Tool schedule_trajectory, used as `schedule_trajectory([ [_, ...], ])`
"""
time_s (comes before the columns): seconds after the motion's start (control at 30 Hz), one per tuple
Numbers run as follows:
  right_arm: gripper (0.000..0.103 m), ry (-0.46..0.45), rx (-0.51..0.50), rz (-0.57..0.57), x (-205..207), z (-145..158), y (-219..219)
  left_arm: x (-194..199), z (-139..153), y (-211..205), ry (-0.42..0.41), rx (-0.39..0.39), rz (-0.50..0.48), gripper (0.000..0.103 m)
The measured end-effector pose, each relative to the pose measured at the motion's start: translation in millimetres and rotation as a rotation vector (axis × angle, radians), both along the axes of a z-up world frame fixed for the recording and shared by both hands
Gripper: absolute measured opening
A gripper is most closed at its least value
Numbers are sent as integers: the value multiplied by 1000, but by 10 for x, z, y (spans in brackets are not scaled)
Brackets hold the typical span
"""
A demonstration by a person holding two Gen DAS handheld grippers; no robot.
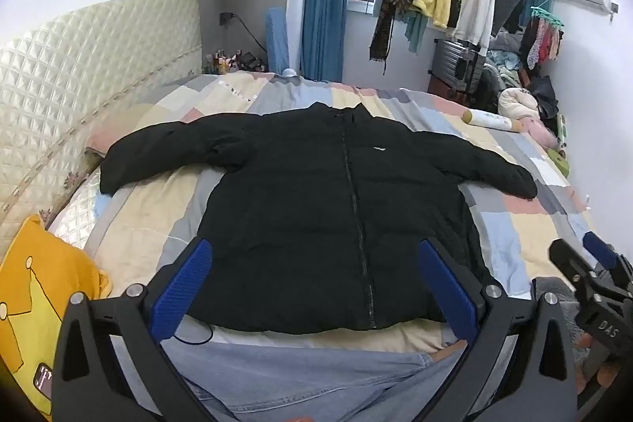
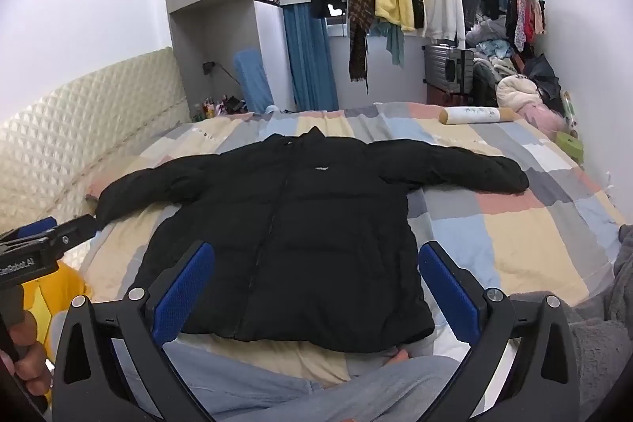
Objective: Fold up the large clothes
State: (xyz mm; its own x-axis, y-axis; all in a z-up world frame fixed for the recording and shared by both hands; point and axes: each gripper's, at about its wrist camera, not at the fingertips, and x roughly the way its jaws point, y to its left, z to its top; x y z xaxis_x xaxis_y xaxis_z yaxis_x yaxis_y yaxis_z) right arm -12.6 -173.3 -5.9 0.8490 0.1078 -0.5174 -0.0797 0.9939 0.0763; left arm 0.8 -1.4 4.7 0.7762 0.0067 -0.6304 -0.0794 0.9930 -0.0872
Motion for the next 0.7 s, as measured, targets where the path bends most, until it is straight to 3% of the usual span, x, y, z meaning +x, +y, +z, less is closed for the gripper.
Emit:
schedule_trajectory([
  [0.7,103,-67,-37,13,-150,184,112,-1,-4,15,15,-13,9,103],
])
